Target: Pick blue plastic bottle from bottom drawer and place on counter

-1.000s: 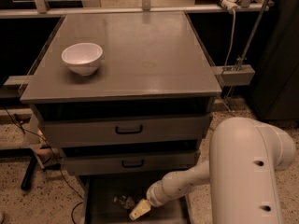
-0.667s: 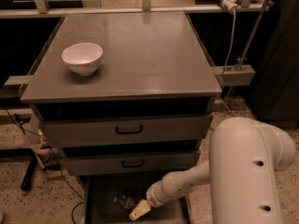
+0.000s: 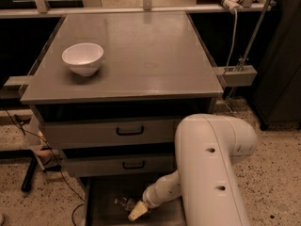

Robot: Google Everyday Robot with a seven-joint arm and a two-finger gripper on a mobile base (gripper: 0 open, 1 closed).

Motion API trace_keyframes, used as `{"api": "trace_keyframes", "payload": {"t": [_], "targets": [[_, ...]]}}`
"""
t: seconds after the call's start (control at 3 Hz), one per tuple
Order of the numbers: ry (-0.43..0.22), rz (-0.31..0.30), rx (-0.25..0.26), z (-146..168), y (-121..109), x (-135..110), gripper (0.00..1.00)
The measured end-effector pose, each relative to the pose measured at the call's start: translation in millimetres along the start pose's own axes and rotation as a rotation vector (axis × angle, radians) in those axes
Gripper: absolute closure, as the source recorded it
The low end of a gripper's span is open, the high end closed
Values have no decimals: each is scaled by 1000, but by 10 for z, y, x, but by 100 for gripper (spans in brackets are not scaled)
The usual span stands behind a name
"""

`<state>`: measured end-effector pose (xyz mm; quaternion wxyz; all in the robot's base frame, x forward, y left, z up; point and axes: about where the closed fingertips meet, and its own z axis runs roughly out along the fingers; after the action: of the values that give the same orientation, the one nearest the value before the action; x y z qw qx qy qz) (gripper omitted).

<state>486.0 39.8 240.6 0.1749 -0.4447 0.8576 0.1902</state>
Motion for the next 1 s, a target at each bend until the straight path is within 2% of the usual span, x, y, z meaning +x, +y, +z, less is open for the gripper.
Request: {"api": "trace_keyframes", "payload": {"t": [0.33,1.0], "targets": [[0,0,0,2,1,1,0],[-1,-13,-29,497,215,160,0]]}}
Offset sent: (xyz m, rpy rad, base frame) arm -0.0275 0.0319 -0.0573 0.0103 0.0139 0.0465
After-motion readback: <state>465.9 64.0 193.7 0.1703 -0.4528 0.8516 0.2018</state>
